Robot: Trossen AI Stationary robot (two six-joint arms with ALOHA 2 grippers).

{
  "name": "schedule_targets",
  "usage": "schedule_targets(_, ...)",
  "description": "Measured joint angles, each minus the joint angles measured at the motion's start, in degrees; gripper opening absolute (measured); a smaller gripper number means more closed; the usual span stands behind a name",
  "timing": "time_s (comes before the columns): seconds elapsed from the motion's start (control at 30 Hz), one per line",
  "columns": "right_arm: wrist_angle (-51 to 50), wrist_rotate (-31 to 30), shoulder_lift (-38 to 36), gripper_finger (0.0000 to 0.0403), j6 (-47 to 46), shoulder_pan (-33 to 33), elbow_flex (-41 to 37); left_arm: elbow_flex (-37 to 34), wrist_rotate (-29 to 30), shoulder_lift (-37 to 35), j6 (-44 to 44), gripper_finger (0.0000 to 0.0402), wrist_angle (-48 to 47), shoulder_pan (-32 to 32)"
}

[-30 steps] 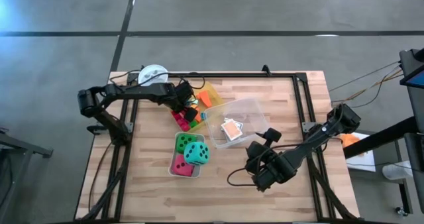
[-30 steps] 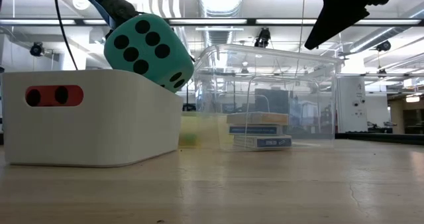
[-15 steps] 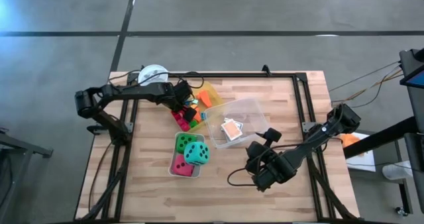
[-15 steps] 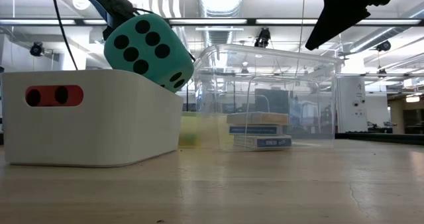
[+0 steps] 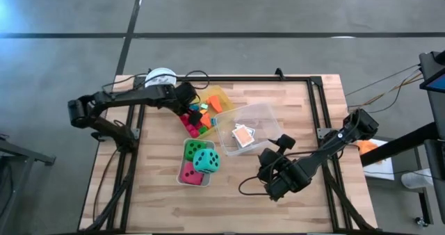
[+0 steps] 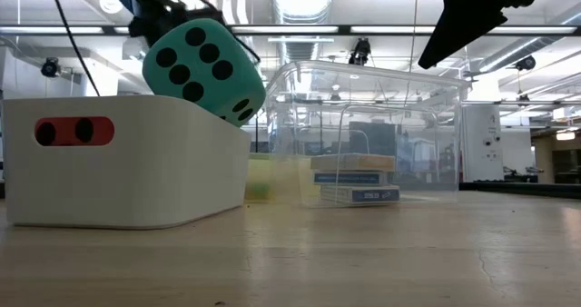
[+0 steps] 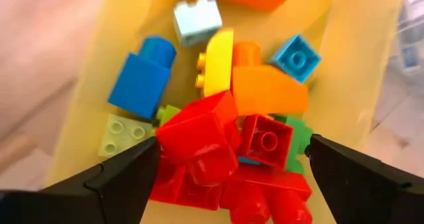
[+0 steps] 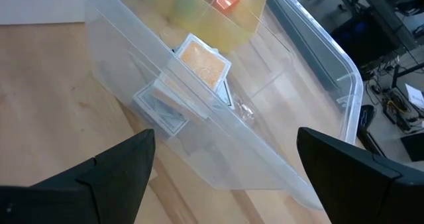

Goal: Pick & Place Toys
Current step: Put the red game piece into the yellow bin, then return to Home Position

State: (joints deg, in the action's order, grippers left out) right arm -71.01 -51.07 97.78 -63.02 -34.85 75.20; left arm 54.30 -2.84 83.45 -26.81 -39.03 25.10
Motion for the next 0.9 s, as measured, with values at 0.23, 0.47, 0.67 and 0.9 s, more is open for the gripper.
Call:
schedule_targets(0.23, 0.3, 0.1, 0.0, 0.0361, 0.0, 0.0, 0.0, 0.0, 2.8, -5.8, -0.1, 0.0374, -0.2, 0.0)
schedule_targets(0.47, 0.9, 0.1, 0.0, 0.0361, 0.3, 0.0, 0.0, 0.0, 2.8, -6.3, -0.2, 0.0374, 0.2, -1.9)
schedule_targets(0.67, 2.0, 0.6, 0.0, 0.0359, 0.7, 0.0, 0.2, -0.1, 2.4, -9.3, -3.8, 0.0374, 0.1, -6.4)
schedule_targets(0.9, 1.9, 0.6, -1.2, 0.0262, 4.5, -0.1, 3.5, -1.1, -4.8, -13.0, -6.8, 0.0343, -4.7, -8.0)
